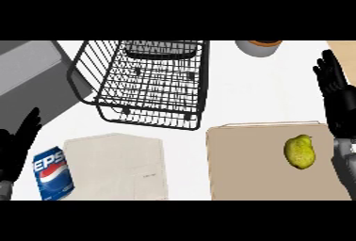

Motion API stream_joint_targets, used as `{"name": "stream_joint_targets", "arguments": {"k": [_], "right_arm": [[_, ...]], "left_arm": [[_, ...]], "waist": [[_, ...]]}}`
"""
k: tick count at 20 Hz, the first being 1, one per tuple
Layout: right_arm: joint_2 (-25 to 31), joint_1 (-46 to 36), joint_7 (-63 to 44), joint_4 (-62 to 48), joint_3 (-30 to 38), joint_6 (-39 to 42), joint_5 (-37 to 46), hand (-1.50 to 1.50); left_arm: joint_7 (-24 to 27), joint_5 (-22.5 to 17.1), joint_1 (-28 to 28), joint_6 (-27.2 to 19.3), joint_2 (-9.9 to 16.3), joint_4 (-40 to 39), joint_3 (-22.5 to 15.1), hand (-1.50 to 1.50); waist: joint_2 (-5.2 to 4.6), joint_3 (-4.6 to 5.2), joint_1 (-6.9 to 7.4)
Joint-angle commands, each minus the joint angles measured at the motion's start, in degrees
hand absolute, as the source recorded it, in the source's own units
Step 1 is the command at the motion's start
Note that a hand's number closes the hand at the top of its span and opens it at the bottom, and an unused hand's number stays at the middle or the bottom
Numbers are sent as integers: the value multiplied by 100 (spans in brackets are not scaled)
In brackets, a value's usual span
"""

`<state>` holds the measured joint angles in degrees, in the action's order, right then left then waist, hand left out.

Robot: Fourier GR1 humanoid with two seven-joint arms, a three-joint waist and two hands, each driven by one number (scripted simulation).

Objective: Pick the pear from the tray and place it in the tiered basket

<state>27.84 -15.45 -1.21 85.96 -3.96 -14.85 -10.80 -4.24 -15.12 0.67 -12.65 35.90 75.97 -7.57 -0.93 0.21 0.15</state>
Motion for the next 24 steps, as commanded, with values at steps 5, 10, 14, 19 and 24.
{"name": "stream_joint_targets", "arguments": {"k": [5,10,14,19,24], "right_arm": [[-1224,1188,2292,721,1087,-1130,-440,150],[-2540,1738,2606,375,2663,-2587,-1345,-150],[-2756,3063,4506,615,2187,-1951,-1607,-150],[-2775,4166,4744,640,826,-2844,-1043,-150],[-2780,5290,3244,1386,266,-3896,189,-150]], "left_arm": [[22,-553,382,296,-856,524,-216,0],[-14,-838,394,345,-1295,644,-333,0],[-261,-722,607,303,-1522,891,-674,0],[-332,-727,917,519,-1541,775,-658,0],[-348,-588,1008,476,-1640,695,-771,0]], "waist": [[240,-70,-684],[212,-94,-983],[161,-55,-471],[112,-18,-188],[59,19,-120]]}}
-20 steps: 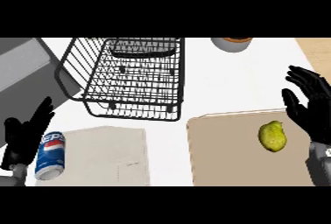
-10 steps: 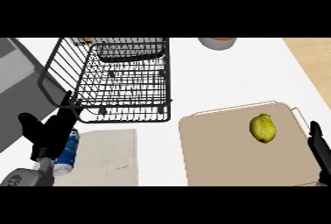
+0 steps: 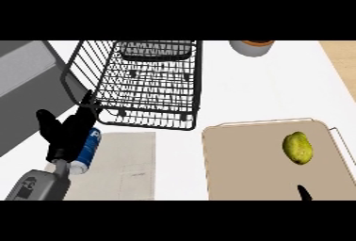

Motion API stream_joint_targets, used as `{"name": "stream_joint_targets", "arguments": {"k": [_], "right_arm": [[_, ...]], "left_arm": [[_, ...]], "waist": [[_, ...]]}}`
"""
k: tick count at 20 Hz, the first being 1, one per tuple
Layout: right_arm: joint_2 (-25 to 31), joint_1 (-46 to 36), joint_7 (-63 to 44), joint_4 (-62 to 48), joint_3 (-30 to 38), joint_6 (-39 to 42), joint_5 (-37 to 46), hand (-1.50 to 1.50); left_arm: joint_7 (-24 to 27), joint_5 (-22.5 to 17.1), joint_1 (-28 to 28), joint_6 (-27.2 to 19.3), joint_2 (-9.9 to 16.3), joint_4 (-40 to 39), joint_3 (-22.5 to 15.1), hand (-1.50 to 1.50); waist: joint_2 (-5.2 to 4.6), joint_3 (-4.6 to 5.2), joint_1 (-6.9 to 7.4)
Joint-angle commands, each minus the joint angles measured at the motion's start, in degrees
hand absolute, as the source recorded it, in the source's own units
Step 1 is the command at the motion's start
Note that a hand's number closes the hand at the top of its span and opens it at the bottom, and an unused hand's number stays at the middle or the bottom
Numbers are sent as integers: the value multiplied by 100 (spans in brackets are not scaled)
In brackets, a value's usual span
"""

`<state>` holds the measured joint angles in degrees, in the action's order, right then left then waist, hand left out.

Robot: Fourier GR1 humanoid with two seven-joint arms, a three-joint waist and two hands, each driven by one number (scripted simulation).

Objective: Pick the pear from the tray and place it in the tiered basket

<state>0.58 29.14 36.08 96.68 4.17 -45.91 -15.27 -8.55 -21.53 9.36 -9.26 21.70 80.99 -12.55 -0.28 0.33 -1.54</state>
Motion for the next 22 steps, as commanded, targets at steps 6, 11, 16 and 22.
{"name": "stream_joint_targets", "arguments": {"k": [6,11,16,22], "right_arm": [[582,1533,-2463,942,-1018,-1474,1474,-150],[961,1537,-3912,1552,-1538,-1597,2229,-150],[1389,1377,-5363,1735,-1402,-1484,2881,-150],[1416,1285,-6897,1653,-1509,-1103,3892,-150]], "left_arm": [[7,211,370,70,-376,213,-441,0],[-32,164,485,192,-457,227,-460,0],[-17,202,691,240,-495,-1,-402,0],[-146,255,629,294,-510,64,-509,0]], "waist": [[-109,18,301],[-131,14,484],[-164,17,506],[-163,17,578]]}}
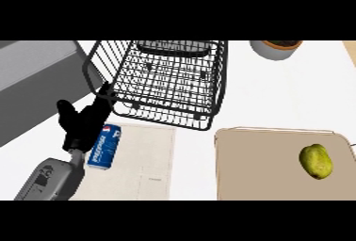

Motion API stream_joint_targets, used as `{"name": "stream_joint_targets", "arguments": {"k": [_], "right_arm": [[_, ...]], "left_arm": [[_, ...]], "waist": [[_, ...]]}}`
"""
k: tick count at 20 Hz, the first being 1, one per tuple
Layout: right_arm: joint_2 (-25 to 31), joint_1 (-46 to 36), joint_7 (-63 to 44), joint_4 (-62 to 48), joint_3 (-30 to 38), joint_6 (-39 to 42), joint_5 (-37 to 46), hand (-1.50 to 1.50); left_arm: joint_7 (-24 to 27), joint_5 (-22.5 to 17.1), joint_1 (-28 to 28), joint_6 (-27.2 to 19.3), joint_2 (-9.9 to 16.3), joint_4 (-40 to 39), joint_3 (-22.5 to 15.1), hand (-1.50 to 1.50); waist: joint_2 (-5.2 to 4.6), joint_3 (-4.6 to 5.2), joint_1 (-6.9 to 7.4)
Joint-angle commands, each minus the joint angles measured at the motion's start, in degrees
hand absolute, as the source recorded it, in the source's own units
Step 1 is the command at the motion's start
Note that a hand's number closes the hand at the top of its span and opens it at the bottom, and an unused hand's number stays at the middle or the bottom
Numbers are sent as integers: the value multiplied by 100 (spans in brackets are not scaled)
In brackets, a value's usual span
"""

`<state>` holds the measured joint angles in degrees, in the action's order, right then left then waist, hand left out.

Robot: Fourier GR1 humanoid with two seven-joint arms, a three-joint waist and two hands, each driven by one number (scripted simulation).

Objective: Pick the pear from the tray and place it in the tiered basket

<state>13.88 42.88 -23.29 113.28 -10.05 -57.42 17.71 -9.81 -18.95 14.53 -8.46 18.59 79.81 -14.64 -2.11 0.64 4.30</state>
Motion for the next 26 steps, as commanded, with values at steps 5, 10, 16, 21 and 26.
{"name": "stream_joint_targets", "arguments": {"k": [5,10,16,21,26], "right_arm": [[75,-1093,-2420,-99,133,745,1482,-150],[-344,-1928,-3816,-268,78,1580,2700,-150],[-1240,-2658,-4783,-393,5,2076,4421,-150],[-1372,-3119,-4835,-905,287,2225,4627,-150],[-1384,-2913,-4345,-1201,417,1866,4308,-150]], "left_arm": [[79,118,221,128,-350,10,-301,0],[-60,57,105,124,-298,141,-177,0],[-77,45,-58,173,-207,115,72,0],[159,119,-320,324,-200,216,155,0],[64,82,-586,408,-229,428,223,0]], "waist": [[71,-27,-114],[137,-36,-215],[195,-51,-390],[206,-60,-411],[215,-64,-430]]}}
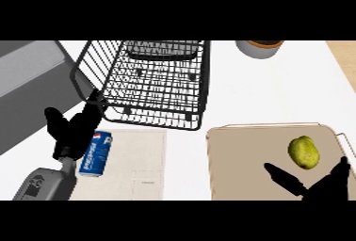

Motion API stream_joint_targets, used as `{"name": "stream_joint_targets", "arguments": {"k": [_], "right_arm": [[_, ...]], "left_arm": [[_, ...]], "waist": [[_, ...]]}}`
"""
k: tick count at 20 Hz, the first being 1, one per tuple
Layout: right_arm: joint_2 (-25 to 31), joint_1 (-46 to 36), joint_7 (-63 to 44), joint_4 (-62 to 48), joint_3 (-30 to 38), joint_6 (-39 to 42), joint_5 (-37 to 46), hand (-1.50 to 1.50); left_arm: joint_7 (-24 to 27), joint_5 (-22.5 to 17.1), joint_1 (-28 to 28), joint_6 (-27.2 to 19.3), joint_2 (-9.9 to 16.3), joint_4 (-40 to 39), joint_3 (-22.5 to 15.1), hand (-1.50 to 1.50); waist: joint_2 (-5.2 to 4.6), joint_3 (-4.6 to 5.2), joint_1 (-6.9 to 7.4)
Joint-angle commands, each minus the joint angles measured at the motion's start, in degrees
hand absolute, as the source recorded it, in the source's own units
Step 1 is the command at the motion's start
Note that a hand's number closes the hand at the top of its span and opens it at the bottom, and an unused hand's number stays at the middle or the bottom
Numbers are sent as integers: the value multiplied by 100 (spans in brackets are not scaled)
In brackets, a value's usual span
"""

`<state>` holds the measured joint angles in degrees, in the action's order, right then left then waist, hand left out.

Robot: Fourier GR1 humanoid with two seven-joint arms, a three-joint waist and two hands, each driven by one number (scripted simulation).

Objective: Pick the pear from the tray and place it in the tiered basket

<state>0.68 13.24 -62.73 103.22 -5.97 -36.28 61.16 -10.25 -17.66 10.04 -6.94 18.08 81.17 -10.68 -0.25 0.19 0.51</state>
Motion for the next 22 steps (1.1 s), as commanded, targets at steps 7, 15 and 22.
{"name": "stream_joint_targets", "arguments": {"k": [7,15,22], "right_arm": [[-67,-325,187,-905,329,-836,-465,-150],[-52,-1070,451,-1600,852,-668,-857,-150],[-65,-1123,917,-2104,1002,-918,-1249,-150]], "left_arm": [[75,274,88,50,-470,94,-216,0],[-190,27,60,497,-187,348,168,0],[-125,156,-81,603,-313,397,229,0]], "waist": [[22,-23,-70],[19,-21,-37],[23,-21,-41]]}}
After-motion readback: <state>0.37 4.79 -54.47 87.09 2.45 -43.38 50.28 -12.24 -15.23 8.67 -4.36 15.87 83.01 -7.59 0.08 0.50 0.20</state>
